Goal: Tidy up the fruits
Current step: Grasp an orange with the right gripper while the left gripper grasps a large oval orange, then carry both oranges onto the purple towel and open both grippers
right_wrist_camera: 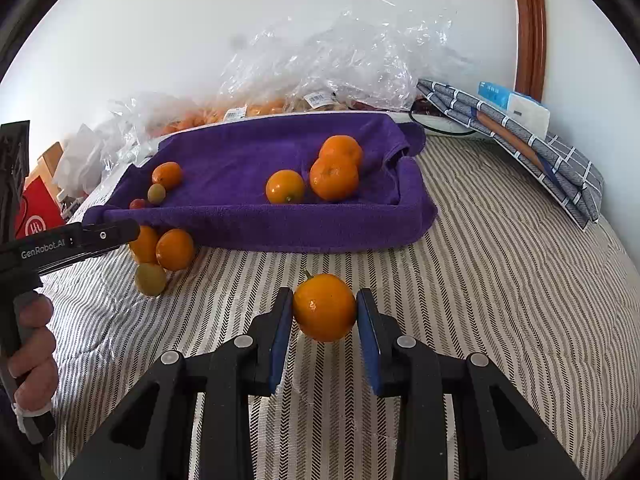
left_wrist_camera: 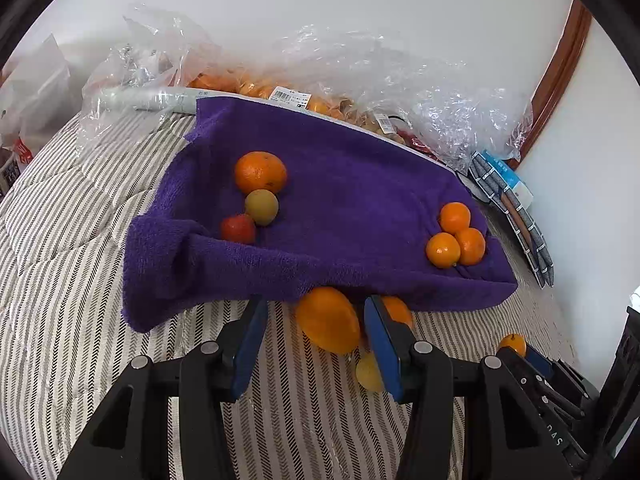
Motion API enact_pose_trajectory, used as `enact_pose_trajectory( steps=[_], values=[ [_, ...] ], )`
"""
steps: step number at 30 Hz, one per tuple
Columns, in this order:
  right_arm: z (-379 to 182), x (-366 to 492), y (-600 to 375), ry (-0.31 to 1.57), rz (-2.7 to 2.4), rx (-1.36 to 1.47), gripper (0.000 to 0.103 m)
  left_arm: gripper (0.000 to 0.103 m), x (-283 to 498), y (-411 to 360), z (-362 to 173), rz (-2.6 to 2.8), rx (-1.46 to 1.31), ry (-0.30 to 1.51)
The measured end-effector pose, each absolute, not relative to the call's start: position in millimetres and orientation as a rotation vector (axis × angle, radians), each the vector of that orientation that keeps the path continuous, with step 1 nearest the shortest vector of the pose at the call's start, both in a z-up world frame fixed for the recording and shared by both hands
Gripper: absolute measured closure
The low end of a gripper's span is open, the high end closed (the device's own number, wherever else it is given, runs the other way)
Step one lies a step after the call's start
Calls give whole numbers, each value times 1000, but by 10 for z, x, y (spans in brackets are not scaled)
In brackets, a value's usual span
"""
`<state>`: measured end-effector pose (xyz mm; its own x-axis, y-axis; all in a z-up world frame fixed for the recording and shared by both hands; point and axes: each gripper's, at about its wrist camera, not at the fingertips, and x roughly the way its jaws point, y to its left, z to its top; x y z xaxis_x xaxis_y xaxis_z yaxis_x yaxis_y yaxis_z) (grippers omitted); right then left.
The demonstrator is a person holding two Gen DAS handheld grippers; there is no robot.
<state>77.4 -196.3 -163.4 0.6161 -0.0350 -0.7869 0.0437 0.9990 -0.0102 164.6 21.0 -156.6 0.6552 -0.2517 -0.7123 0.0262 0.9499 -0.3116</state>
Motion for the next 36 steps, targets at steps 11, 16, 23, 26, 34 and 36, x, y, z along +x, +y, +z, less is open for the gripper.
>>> enact_pose_trajectory(
  steps=[11,16,23,26,34,36],
  values=[
    [-1684,812,-2065,931,-32,84,71,62,1698,157,-1698,-194,-289,874],
    [-1685,804,-2058,930,-36,80,71,69,1670,113,-1696,-190,-256,858],
    [-1679,791,-2101,919,-65,99,71,70,1581,178,-1613,-163,-259,794],
    [-1676,786,-2111,916,-75,100,71,69,1544,190,-1567,-159,-258,763],
    [-1654,766,-2107,896,-73,102,71,69,1489,240,-1491,-157,-268,726],
    [-1640,753,-2094,887,-85,93,71,69,1471,249,-1477,-150,-266,715]
  ],
)
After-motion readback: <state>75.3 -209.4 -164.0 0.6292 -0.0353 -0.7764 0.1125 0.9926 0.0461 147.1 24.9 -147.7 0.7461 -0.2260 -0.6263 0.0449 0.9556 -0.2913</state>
